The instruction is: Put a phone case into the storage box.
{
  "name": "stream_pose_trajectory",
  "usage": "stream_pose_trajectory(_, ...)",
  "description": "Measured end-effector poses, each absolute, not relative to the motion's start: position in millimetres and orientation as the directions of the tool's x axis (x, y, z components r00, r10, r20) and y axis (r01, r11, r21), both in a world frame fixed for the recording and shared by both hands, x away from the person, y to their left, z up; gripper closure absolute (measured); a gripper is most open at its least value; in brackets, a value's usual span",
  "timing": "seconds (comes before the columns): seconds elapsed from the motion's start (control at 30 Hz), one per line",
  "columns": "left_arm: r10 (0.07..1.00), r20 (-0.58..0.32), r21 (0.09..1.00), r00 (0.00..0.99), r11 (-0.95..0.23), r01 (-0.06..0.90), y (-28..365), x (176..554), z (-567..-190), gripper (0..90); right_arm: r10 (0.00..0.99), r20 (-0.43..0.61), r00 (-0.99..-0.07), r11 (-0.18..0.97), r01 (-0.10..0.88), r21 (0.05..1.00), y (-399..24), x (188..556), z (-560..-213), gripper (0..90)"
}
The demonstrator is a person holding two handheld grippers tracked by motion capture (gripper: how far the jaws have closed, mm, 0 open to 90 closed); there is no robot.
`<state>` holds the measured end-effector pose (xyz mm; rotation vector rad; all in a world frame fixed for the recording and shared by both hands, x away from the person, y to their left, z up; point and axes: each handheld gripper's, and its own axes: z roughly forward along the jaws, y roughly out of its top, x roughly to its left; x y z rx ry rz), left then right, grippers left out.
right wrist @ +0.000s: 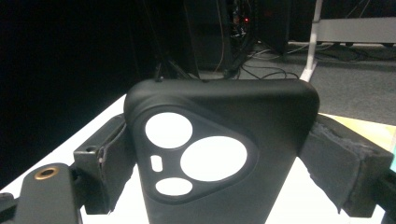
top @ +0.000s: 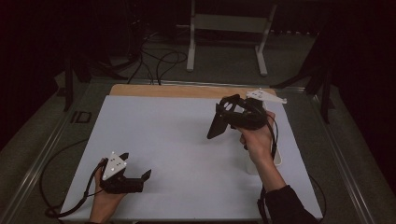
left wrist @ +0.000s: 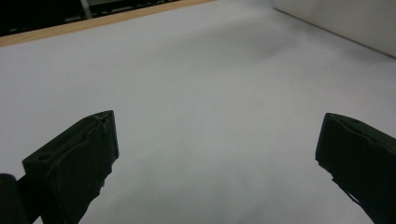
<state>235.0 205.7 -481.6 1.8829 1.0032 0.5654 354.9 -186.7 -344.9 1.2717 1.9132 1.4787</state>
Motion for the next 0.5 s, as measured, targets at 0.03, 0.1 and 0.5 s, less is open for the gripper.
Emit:
stream_pose_trajectory(0.03,0.824,-0.017,0.872,0.566,-0.265,0.412,206,235,-481,0.0,0.842,0.206,-0.499,0.019,0.41,0.912,-188,355,-345,15.0)
stream_pose_trajectory(0.1,0.824,-0.018,0.872,0.566,-0.264,0.412,206,235,-481,0.0,0.843,0.204,-0.497,0.021,0.409,0.912,-189,356,-344,15.0)
stream_pose_trajectory(0.5,0.826,-0.011,0.872,0.563,-0.267,0.409,207,235,-481,0.0,0.854,0.212,-0.476,0.003,0.411,0.912,-198,362,-340,14.9)
